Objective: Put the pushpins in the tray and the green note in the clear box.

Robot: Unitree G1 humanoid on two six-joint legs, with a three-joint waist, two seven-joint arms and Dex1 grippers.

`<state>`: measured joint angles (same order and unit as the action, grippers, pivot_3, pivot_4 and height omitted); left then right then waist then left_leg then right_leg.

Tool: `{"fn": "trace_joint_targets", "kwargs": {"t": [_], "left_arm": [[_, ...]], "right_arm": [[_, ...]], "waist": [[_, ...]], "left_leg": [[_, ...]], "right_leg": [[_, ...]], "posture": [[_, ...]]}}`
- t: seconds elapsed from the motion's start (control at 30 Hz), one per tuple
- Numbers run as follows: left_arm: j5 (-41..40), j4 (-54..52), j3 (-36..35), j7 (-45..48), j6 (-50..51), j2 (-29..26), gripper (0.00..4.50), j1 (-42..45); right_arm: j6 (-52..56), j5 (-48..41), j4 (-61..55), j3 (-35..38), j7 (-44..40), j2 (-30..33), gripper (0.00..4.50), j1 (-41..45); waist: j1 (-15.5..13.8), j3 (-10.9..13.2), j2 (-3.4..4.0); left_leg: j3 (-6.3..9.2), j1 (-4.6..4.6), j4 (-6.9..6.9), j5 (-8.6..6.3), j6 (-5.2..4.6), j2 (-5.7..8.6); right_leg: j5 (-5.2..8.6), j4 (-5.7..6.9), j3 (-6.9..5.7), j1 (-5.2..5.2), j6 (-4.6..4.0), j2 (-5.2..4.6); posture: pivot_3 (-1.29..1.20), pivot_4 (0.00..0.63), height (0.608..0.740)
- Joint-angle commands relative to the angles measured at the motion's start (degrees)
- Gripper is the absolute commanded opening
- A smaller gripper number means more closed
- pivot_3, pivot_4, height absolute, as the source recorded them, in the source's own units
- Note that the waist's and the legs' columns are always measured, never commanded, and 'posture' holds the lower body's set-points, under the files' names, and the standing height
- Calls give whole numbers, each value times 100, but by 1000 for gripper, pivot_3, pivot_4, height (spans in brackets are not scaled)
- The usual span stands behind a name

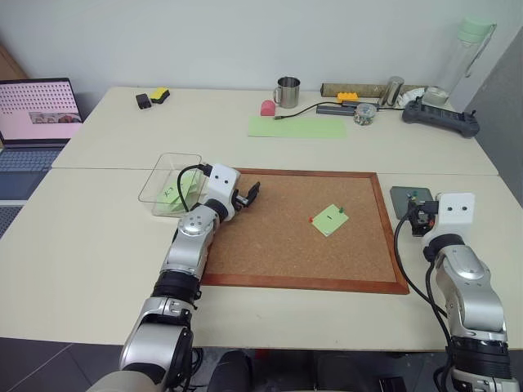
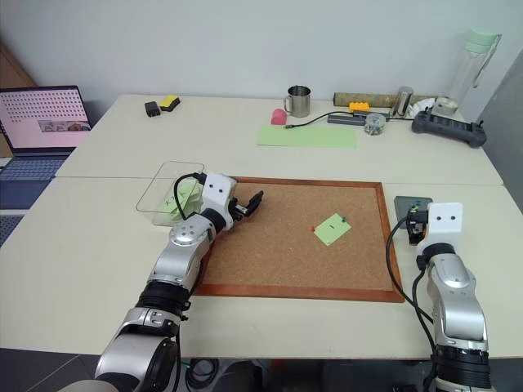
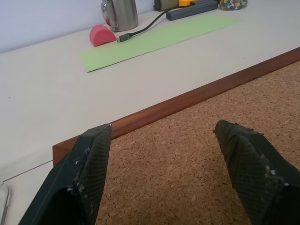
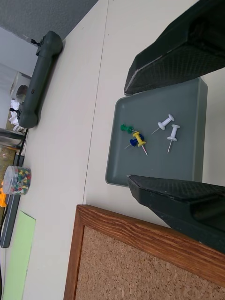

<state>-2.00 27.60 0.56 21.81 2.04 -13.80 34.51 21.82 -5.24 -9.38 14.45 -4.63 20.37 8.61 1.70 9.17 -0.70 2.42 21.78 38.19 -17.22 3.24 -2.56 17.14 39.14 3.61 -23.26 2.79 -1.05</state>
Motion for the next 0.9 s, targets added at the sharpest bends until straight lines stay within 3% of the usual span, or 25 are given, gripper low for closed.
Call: {"fn": "trace_joint_targets", "kwargs": {"t": [0.03,0.7,0.83,0.9], "left_arm": [[-59,-237,-77,5,-17,-43,3727,70],[-378,-349,-109,434,197,-65,3727,87],[-686,-546,-112,1126,223,-220,3727,50],[-807,-702,-10,1636,256,-365,3368,-4]], "right_arm": [[-13,39,-316,88,51,40,2833,72],[-41,4,-396,120,19,34,2833,10],[-79,-669,-558,244,-491,-22,2833,153],[61,-1203,-762,161,-1106,69,2833,154]], "waist": [[0,0,0],[0,0,0],[5,0,0],[11,0,0]], "left_leg": [[0,0,0,0,0,0],[0,0,0,0,0,0],[0,0,0,0,0,0],[0,0,0,0,0,0]], "right_leg": [[0,0,0,0,0,0],[0,0,0,0,0,0],[0,0,0,0,0,0],[0,0,0,0,0,1]], "posture": [[0,150,740],[0,150,740],[0,150,740],[0,150,740]]}}
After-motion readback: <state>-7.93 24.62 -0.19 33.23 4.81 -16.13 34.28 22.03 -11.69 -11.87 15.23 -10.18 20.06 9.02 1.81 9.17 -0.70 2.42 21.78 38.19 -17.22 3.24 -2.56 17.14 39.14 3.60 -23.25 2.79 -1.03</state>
